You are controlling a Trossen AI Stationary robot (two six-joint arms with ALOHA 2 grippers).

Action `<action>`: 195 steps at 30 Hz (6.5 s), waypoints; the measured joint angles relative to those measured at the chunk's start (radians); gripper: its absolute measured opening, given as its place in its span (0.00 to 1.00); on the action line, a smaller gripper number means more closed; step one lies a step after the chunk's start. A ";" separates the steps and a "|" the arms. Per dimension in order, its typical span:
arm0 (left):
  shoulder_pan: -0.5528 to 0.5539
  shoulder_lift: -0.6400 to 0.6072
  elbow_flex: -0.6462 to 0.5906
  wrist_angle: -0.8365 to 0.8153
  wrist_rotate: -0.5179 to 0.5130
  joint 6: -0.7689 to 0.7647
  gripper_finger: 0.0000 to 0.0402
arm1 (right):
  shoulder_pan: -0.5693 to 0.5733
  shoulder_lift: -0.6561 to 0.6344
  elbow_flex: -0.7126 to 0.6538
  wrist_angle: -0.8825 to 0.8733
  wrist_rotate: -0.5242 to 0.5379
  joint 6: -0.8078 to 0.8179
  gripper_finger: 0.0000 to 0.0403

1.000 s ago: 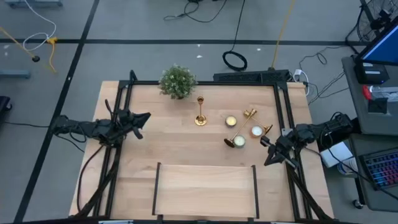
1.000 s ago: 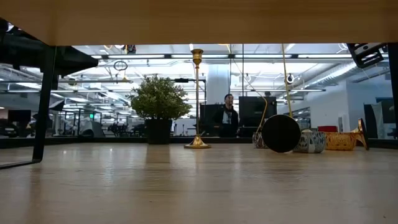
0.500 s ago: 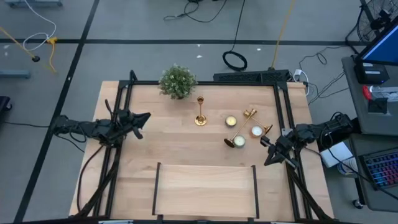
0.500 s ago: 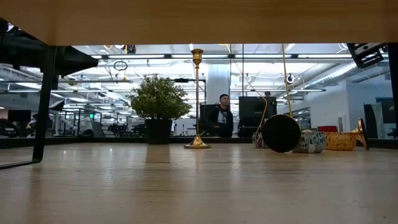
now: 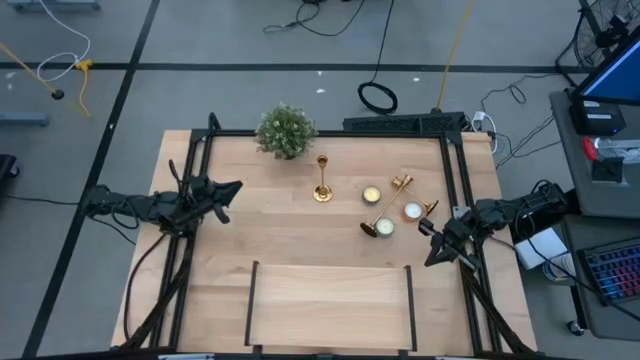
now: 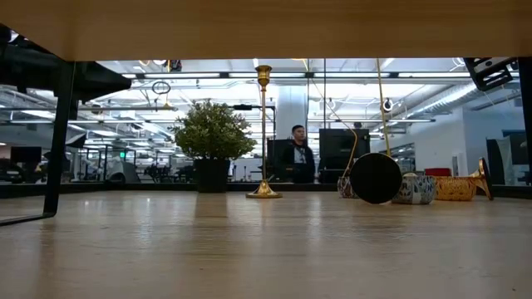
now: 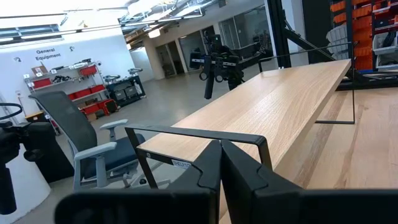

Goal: Pick & Place candle stick holders

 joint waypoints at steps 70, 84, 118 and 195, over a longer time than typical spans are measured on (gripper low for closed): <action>0.001 0.000 -0.001 0.566 -0.039 -0.500 0.08 | -0.051 0.328 0.227 0.791 1.185 0.248 0.18; 0.058 0.023 0.104 0.765 0.063 -0.330 0.08 | -0.108 0.588 0.401 0.813 1.175 0.201 0.34; 0.073 0.794 1.171 -0.824 0.408 -0.107 0.25 | -0.137 0.619 0.402 0.468 1.028 0.309 0.35; 0.046 1.185 0.866 -0.869 0.540 -0.461 0.68 | -0.504 1.713 1.010 0.227 0.653 -0.007 0.67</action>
